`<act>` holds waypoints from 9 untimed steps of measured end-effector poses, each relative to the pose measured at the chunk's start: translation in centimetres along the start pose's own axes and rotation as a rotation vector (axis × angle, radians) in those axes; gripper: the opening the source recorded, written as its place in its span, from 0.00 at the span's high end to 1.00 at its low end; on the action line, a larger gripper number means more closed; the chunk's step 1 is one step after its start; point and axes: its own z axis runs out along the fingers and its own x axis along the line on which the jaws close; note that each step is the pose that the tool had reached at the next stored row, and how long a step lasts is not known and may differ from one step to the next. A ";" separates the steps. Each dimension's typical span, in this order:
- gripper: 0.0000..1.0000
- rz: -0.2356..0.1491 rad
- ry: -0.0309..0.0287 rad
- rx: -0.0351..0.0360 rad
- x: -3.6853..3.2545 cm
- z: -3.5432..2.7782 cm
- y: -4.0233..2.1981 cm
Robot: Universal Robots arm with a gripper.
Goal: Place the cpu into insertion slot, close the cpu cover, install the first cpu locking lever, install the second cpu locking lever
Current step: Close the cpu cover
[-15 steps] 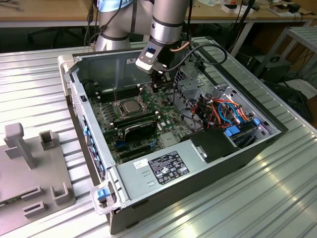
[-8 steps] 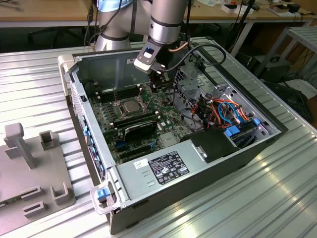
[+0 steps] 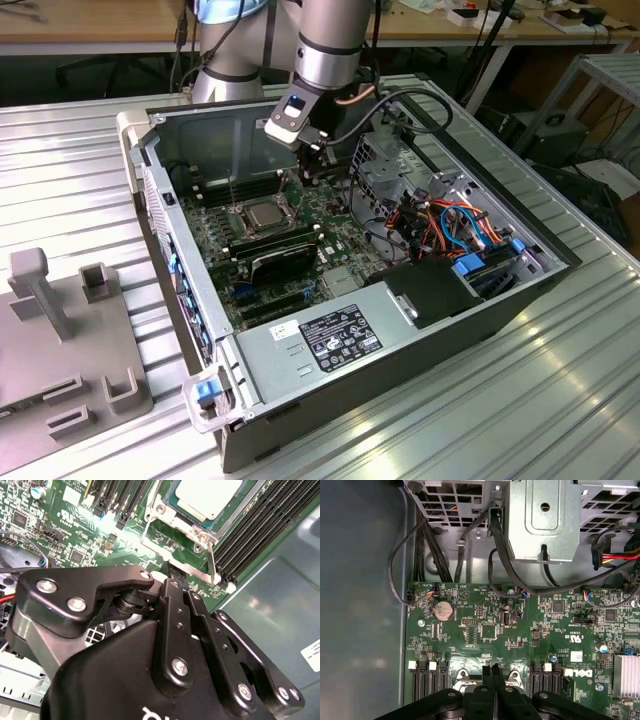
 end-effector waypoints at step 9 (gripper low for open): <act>0.89 0.000 0.0001 -0.0003 0.02 -0.02 -0.65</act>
